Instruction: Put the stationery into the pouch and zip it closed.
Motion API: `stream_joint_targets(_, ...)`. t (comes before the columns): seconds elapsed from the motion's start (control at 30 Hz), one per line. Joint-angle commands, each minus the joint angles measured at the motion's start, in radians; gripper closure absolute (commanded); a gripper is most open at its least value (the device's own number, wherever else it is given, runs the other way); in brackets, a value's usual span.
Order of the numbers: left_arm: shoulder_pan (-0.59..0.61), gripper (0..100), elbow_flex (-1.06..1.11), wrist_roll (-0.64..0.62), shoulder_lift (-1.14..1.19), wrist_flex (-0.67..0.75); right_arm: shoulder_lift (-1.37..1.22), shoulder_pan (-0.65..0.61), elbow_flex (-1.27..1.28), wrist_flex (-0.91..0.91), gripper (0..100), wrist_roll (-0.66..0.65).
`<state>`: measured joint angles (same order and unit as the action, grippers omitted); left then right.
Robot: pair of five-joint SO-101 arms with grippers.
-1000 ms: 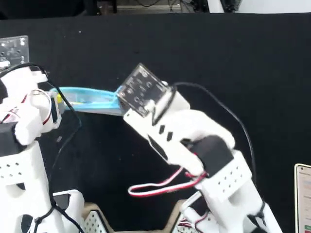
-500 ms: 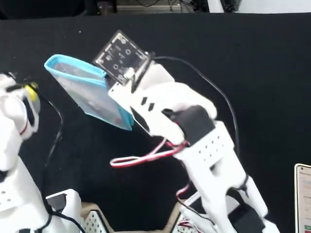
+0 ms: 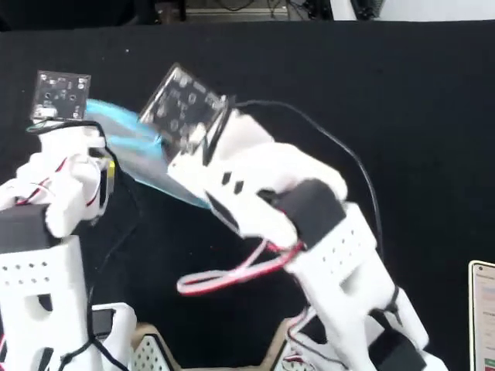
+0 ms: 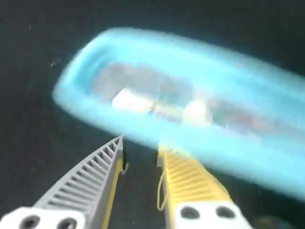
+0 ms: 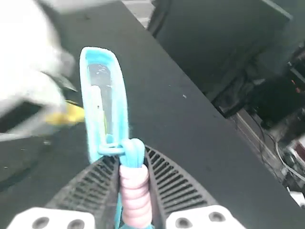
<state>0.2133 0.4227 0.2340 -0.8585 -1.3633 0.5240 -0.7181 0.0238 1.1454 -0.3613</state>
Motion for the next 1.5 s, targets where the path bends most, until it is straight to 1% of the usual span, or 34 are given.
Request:
stream_joint_targets(0.0,0.018,88,0.131,-0.114,-0.06,0.245,0.062,-0.055,-0.041,-0.006,98.8,-0.011)
stream_joint_targets(0.17,0.018,88,0.228,-0.232,-0.13,0.446,0.068,-0.098,0.031,-0.069,98.8,-0.011)
stream_joint_targets(0.23,0.019,88,0.252,-0.247,-0.157,0.476,0.068,-0.104,0.05,-0.086,98.8,-0.011)
stream_joint_targets(0.3,0.041,88,0.274,-0.247,-0.189,0.47,0.065,-0.103,0.059,-0.098,98.8,-0.011)
stream_joint_targets(0.4,0.084,88,0.285,-0.241,-0.258,0.385,0.062,-0.1,0.059,-0.101,98.8,-0.011)
stream_joint_targets(0.47,0.093,87,0.277,-0.23,-0.327,0.284,0.062,-0.1,0.059,-0.101,98.8,-0.011)
stream_joint_targets(0.5,0.088,86,0.265,-0.203,-0.365,0.221,0.064,-0.1,0.059,-0.101,98.8,-0.011)
stream_joint_targets(0.6,0.027,80,0.232,-0.127,-0.48,0.061,0.064,-0.098,0.059,-0.103,98.8,-0.011)
stream_joint_targets(0.67,-0.033,78,0.219,-0.107,-0.551,-0.002,0.064,-0.098,0.059,-0.103,98.8,-0.011)
stream_joint_targets(0.93,-0.252,78,0.226,-0.106,-0.781,-0.147,0.068,-0.098,0.059,-0.101,98.8,-0.011)
stream_joint_targets(1.03,-0.288,78,0.288,-0.106,-0.821,-0.101,0.068,-0.098,0.059,-0.1,98.8,-0.011)
stream_joint_targets(1.1,-0.263,78,0.355,-0.103,-0.825,-0.028,0.07,-0.098,0.059,-0.095,98.8,-0.011)
stream_joint_targets(1.2,-0.157,78,0.467,-0.101,-0.827,0.095,0.07,-0.098,0.059,-0.095,98.8,-0.011)
stream_joint_targets(1.27,-0.087,78,0.521,-0.101,-0.832,0.147,0.07,-0.098,0.059,-0.095,98.8,-0.011)
stream_joint_targets(1.37,-0.015,78,0.53,-0.101,-0.835,0.15,0.07,-0.098,0.059,-0.097,98.8,-0.011)
stream_joint_targets(1.47,0.033,78,0.487,-0.101,-0.835,0.115,0.064,-0.098,0.059,-0.1,98.8,-0.011)
